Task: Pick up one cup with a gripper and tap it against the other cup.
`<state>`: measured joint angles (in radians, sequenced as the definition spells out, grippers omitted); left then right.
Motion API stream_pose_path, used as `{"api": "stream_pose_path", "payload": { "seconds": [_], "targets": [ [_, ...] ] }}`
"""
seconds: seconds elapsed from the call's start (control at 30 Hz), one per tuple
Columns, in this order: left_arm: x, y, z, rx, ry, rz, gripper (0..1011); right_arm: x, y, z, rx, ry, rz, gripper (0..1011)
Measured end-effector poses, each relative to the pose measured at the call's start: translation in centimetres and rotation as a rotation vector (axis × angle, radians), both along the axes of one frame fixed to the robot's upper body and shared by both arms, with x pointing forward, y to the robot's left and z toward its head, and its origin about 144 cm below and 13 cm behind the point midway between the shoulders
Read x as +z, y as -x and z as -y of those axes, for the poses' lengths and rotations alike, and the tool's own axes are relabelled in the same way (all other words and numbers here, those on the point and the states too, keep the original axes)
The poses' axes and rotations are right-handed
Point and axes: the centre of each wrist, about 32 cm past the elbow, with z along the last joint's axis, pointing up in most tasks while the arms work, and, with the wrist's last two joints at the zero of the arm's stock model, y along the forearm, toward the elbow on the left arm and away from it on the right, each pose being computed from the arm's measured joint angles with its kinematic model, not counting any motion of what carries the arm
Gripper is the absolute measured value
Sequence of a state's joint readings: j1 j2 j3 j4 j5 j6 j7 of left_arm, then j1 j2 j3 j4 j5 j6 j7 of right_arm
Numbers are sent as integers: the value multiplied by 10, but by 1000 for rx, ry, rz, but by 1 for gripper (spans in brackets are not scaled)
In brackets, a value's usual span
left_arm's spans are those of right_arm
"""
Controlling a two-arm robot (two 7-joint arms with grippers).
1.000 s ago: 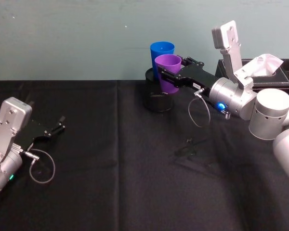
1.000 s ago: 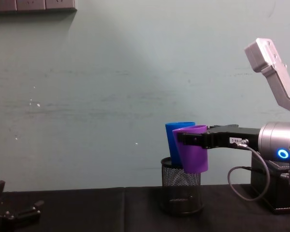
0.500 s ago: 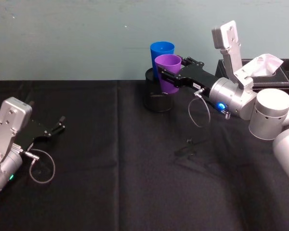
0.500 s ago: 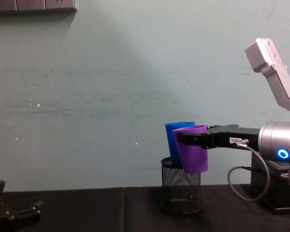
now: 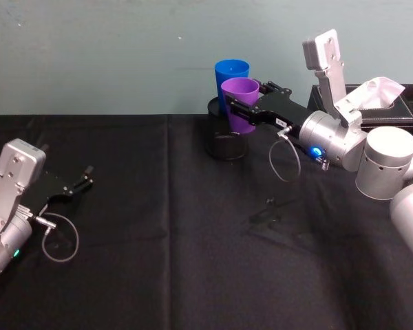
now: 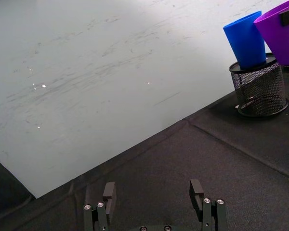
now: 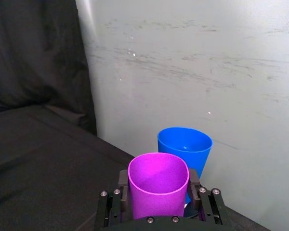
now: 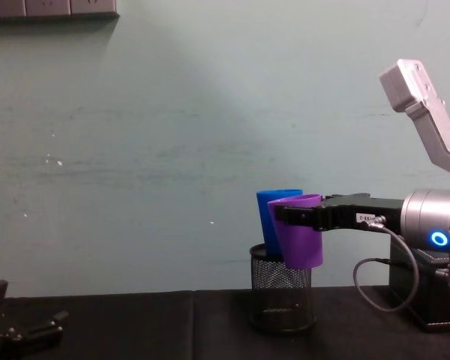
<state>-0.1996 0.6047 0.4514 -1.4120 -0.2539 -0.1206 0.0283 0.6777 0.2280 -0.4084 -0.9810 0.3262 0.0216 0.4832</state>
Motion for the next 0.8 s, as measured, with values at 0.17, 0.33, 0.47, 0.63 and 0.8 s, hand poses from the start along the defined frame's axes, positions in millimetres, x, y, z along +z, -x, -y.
{"api": "stream_pose_path", "payload": {
  "seconds": [0.17, 0.33, 0.47, 0.63, 0.8],
  "targets": [
    [0, 0, 0, 0, 0, 0, 1000, 0, 0, 0, 0, 0, 0, 719],
    [0, 0, 0, 0, 0, 0, 1000, 0, 0, 0, 0, 0, 0, 719],
    [0, 0, 0, 0, 0, 0, 1000, 0, 0, 0, 0, 0, 0, 719],
    [0, 0, 0, 0, 0, 0, 1000, 0, 0, 0, 0, 0, 0, 719],
    [0, 0, 0, 0, 0, 0, 1000, 0, 0, 0, 0, 0, 0, 719]
  ]
}}
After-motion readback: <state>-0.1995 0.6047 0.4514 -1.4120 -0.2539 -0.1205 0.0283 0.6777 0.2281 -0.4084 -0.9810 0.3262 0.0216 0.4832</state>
